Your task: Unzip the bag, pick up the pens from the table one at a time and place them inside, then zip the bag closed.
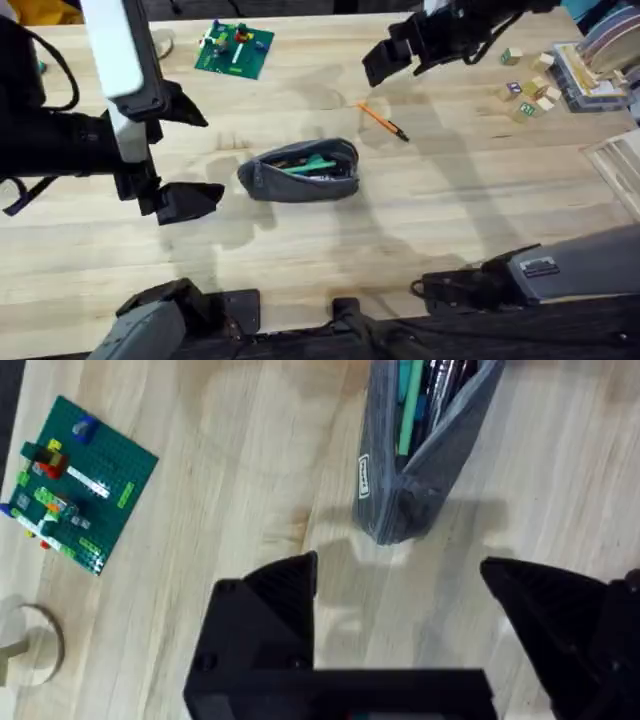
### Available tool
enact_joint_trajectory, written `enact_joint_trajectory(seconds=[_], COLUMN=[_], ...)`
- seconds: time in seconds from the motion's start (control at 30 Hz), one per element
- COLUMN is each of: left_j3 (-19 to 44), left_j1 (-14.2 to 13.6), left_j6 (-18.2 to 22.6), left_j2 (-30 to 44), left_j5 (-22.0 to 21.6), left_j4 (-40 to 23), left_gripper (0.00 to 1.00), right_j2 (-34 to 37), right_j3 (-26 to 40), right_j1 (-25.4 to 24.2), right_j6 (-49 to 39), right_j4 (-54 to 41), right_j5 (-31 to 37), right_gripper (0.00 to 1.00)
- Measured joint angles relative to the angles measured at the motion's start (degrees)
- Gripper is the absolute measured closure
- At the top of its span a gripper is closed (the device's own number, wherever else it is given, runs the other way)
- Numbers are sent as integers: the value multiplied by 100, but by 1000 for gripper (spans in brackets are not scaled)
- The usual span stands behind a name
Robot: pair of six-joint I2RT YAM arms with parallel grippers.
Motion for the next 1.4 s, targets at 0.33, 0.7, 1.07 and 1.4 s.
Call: enact_joint_trajectory(seconds=[0.33, 0.7, 1.07, 1.4], left_j3=[0, 0, 0, 0], left_j1=[0, 0, 0, 0], left_j6=[0, 0, 0, 2], left_j2=[0, 0, 0, 0], left_j5=[-1, 0, 0, 0], left_j4=[-17, 0, 0, 0], left_gripper=[8, 8, 8, 8], right_j2=[854, 1404, 2066, 2280], right_j3=[0, 0, 0, 57], right_j1=[4, 6, 210, 507], right_j6=[-964, -1442, -1462, -1479], right_j4=[11, 75, 243, 243], right_j5=[177, 655, 721, 1169], right_gripper=[4, 4, 4, 4])
